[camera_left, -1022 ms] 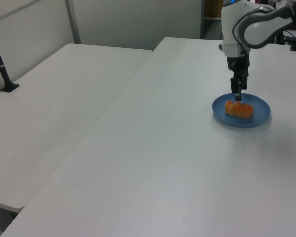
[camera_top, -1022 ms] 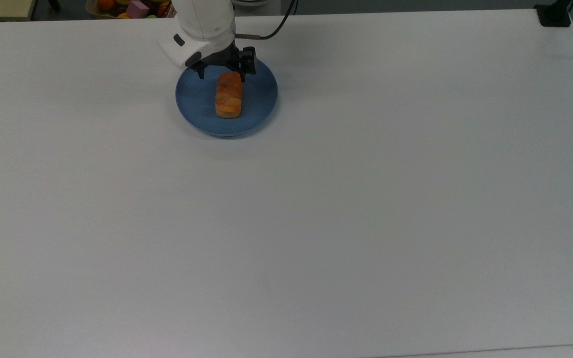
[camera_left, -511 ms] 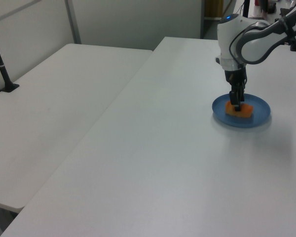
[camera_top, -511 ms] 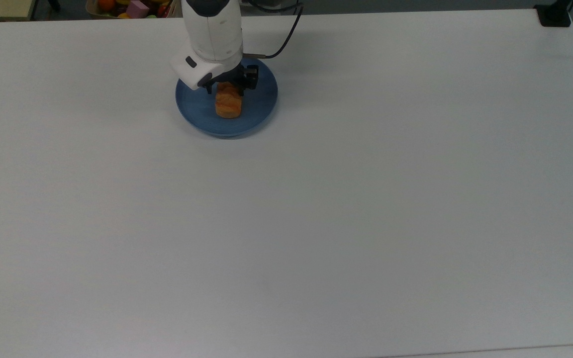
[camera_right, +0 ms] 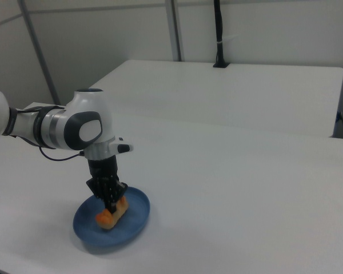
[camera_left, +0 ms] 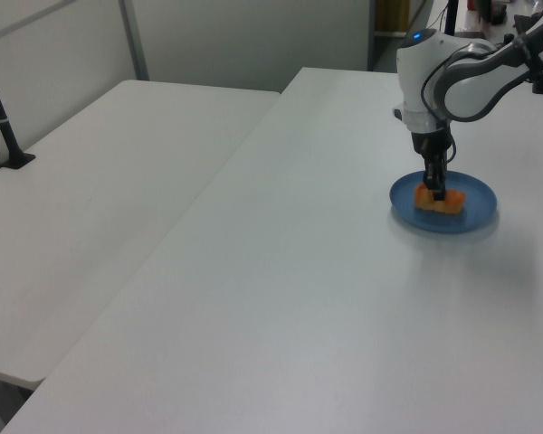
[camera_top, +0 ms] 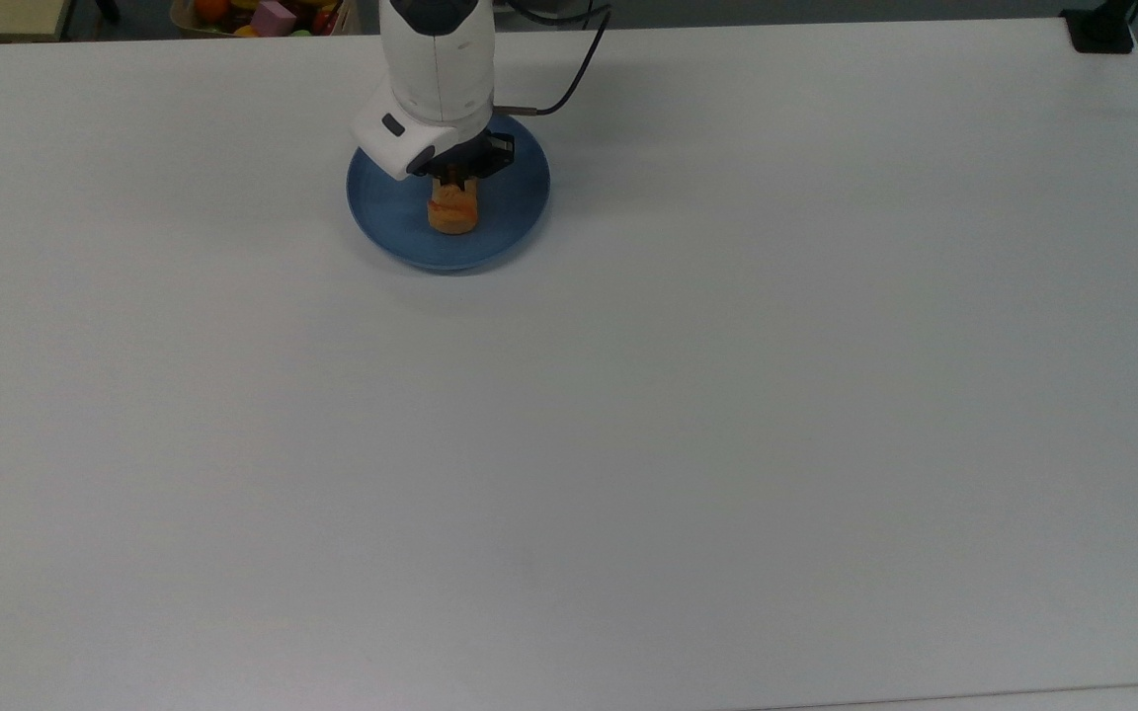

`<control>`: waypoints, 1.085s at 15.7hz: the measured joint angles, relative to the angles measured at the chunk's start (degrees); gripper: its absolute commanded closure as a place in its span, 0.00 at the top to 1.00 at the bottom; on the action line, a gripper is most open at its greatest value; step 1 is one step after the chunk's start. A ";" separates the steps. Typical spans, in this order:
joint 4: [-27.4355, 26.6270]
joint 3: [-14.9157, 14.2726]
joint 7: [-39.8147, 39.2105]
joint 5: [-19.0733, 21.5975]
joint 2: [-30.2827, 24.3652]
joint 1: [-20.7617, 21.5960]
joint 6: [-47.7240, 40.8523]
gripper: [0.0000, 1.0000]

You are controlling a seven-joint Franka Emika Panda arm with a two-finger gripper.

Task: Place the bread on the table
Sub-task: 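Close the gripper on the orange bread roll, then lift the bread roll off the plate and carry it across the table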

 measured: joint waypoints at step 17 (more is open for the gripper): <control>25.88 7.45 3.58 9.14 -0.56 1.63 -12.50 0.00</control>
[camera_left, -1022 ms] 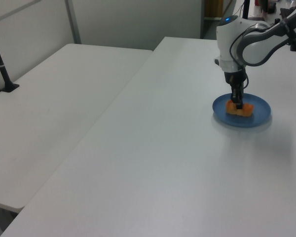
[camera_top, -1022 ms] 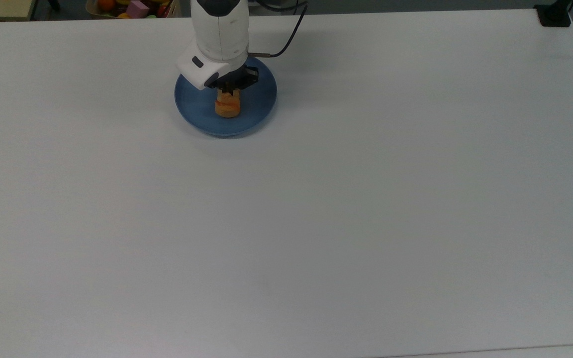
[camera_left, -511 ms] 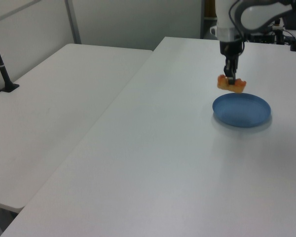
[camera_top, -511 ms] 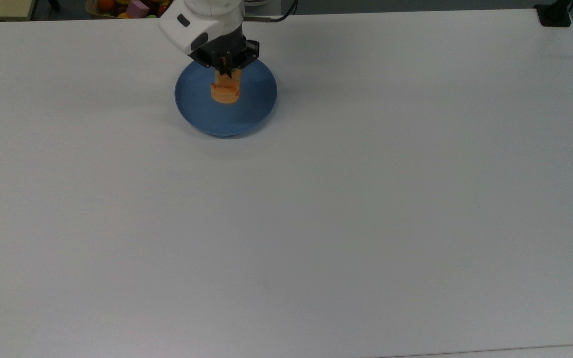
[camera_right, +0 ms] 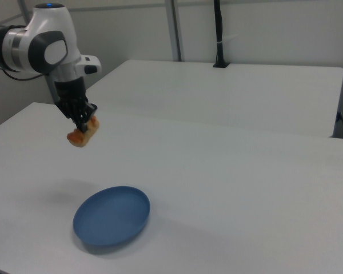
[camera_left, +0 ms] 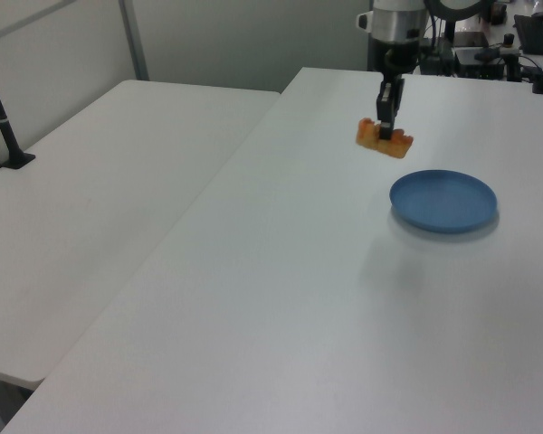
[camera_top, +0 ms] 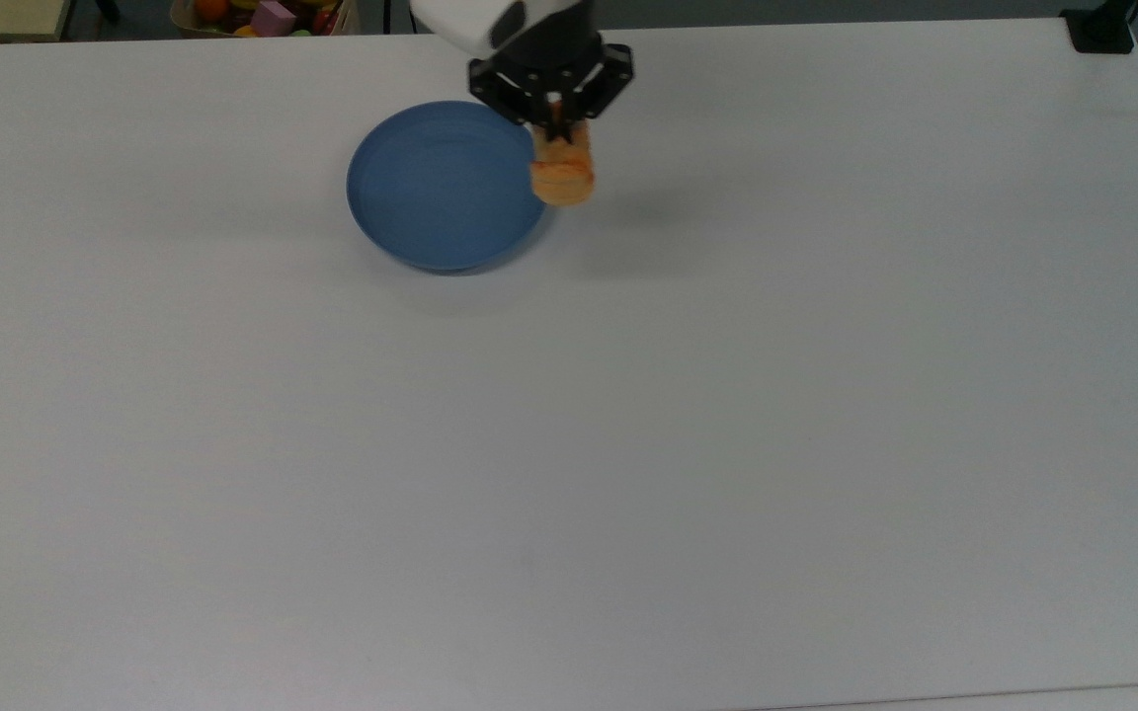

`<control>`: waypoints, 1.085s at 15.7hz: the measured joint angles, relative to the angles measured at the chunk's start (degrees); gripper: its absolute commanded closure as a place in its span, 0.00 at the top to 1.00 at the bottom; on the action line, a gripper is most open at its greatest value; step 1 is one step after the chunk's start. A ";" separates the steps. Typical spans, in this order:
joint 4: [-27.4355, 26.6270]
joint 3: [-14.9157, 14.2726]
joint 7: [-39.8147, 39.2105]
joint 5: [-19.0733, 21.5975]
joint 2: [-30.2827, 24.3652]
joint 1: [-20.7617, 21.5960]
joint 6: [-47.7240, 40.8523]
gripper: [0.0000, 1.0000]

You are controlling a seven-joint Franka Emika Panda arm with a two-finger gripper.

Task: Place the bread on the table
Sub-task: 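Lift the bread roll off the plate and carry it across the table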

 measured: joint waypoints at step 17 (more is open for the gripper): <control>23.59 2.26 18.40 -2.49 34.09 17.31 16.70 0.03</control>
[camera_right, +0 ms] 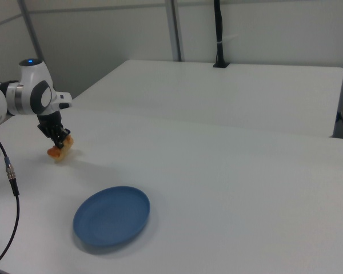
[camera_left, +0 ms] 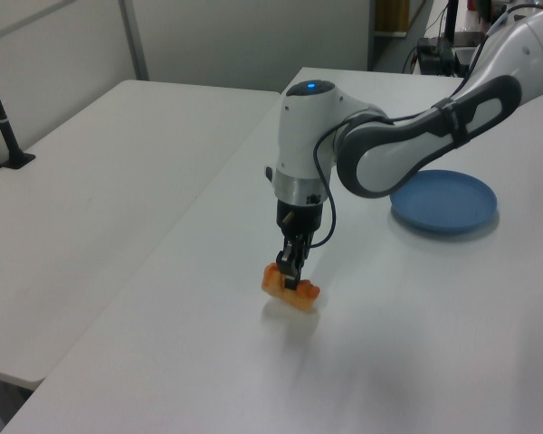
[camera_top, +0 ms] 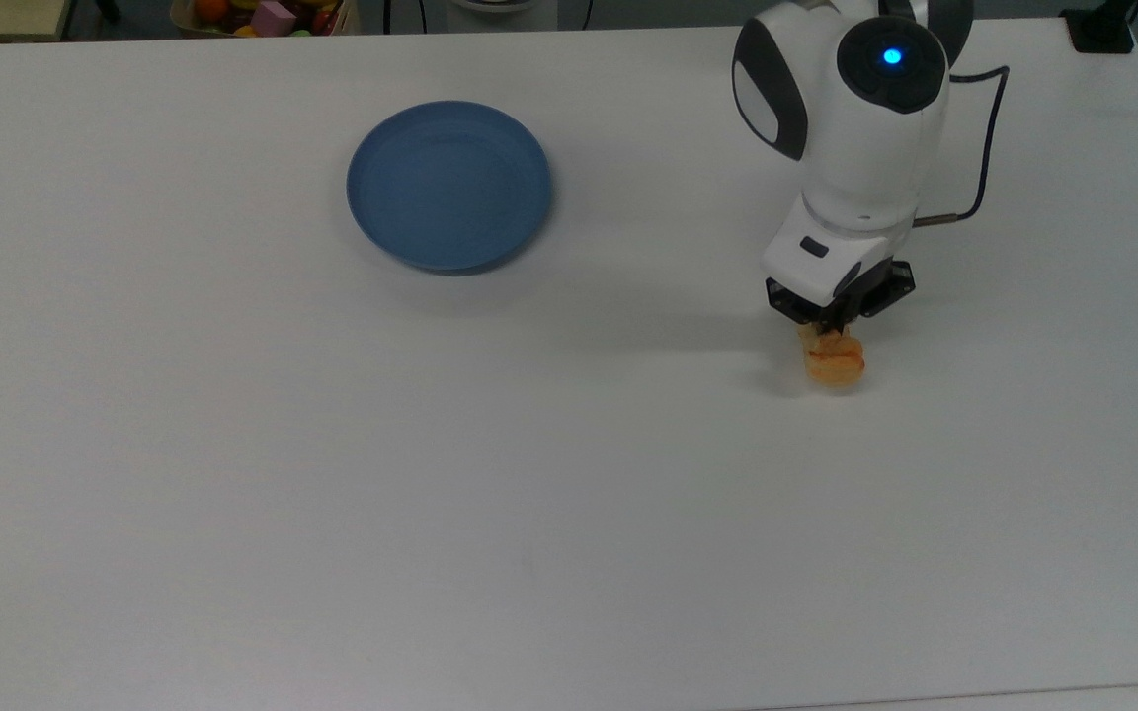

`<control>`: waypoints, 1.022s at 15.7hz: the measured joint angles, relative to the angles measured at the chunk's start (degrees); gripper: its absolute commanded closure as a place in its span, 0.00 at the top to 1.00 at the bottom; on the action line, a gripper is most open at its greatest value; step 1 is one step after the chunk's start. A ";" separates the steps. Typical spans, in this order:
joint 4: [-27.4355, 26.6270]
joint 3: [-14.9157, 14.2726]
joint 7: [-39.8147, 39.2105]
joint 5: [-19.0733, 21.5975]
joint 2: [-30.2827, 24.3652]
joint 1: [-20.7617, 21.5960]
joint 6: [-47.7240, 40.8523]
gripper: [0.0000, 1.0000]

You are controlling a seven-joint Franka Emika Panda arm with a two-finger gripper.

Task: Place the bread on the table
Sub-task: 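Lift the bread roll off the plate and carry it across the table, then lower the bread roll onto the bare table and open the gripper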

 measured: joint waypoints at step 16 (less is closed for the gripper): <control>0.55 0.06 0.82 -3.07 1.66 0.75 2.60 1.00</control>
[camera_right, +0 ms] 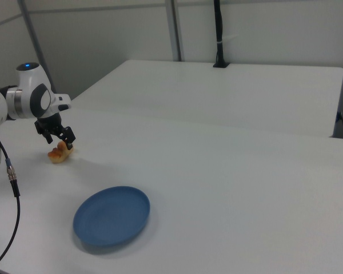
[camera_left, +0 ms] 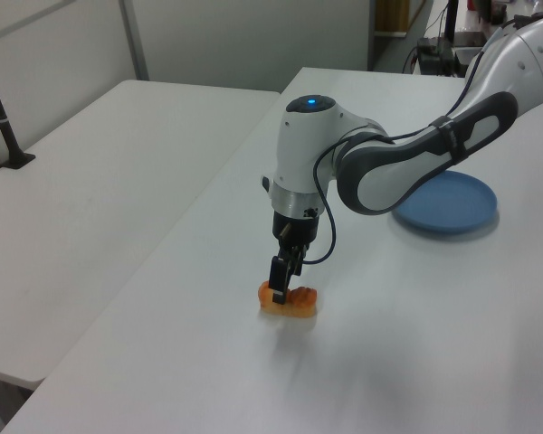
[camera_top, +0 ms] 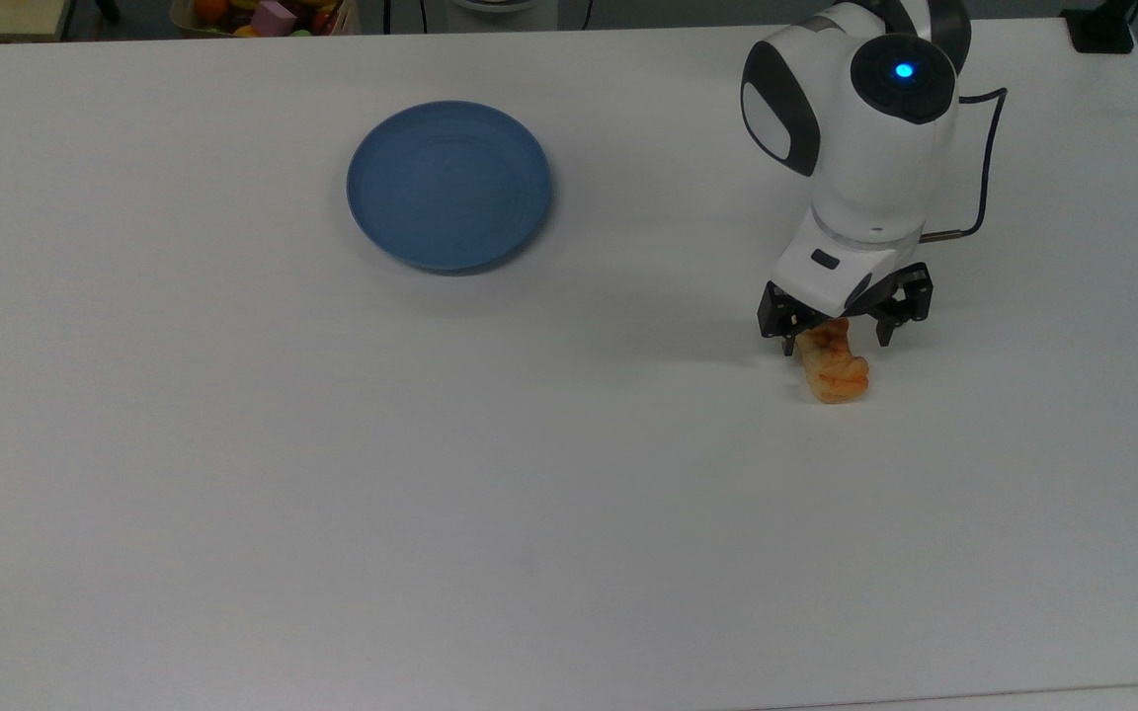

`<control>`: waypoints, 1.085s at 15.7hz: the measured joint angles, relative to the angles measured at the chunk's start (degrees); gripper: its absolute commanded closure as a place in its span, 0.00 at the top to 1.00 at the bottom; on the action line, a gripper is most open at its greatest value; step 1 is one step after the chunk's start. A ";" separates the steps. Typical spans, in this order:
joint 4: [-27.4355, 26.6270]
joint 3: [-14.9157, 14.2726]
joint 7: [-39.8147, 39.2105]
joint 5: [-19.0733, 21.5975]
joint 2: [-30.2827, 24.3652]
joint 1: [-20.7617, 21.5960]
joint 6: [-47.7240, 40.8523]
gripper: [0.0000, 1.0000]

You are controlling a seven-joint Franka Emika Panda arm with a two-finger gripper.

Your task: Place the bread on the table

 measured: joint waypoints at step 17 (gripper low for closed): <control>-20.77 -0.40 0.04 -0.21 -34.06 -20.09 -22.71 1.00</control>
